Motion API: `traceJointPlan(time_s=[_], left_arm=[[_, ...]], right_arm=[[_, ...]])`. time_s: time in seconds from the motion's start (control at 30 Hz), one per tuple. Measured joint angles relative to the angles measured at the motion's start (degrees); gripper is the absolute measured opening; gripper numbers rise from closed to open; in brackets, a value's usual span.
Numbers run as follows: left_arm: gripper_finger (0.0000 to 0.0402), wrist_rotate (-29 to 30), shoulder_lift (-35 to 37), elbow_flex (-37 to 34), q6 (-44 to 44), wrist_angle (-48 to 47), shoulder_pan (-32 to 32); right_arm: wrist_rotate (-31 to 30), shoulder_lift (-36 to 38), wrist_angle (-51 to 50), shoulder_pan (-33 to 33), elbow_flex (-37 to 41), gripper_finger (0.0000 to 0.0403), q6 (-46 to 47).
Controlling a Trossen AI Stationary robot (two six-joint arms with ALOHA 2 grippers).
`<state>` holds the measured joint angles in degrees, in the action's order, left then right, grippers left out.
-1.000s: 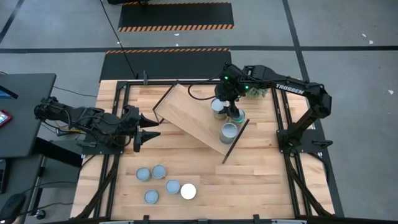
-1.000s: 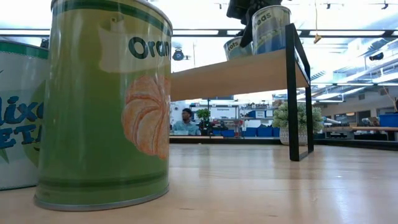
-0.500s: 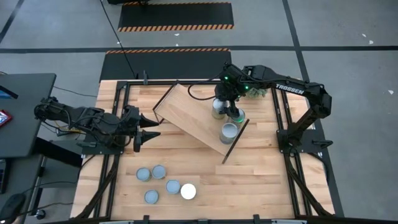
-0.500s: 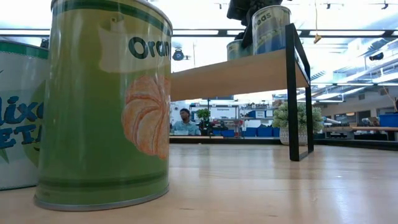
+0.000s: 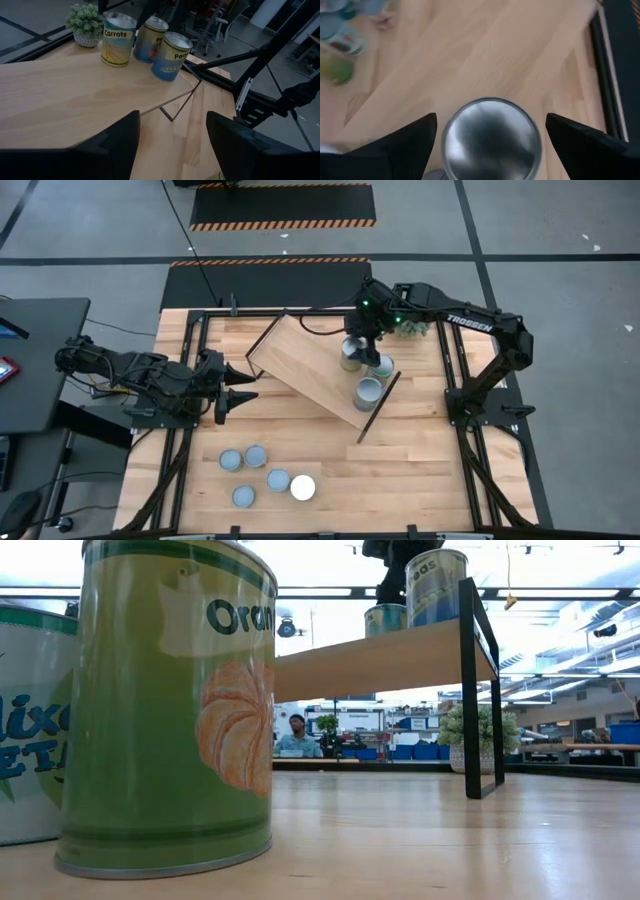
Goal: Pick and place cans onto a shelf
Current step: Put the canned carrot on the shelf
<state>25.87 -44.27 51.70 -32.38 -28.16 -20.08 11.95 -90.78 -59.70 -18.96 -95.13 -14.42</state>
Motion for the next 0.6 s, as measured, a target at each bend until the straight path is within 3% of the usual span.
traceJointPlan(time_s=[0.37, 0.6], left_arm=[[0.0235, 0.0, 0.0, 0.0, 0.0, 0.0, 0.0], [0.0235, 0.0, 0.0, 0.0, 0.1, 0.0, 0.0]], right_arm=[[-11.6, 0.0, 0.9, 5.3, 0.0, 0.0380, 12.7], [-12.8, -0.1, 0.9, 5.5, 0.0, 0.0380, 20.3]])
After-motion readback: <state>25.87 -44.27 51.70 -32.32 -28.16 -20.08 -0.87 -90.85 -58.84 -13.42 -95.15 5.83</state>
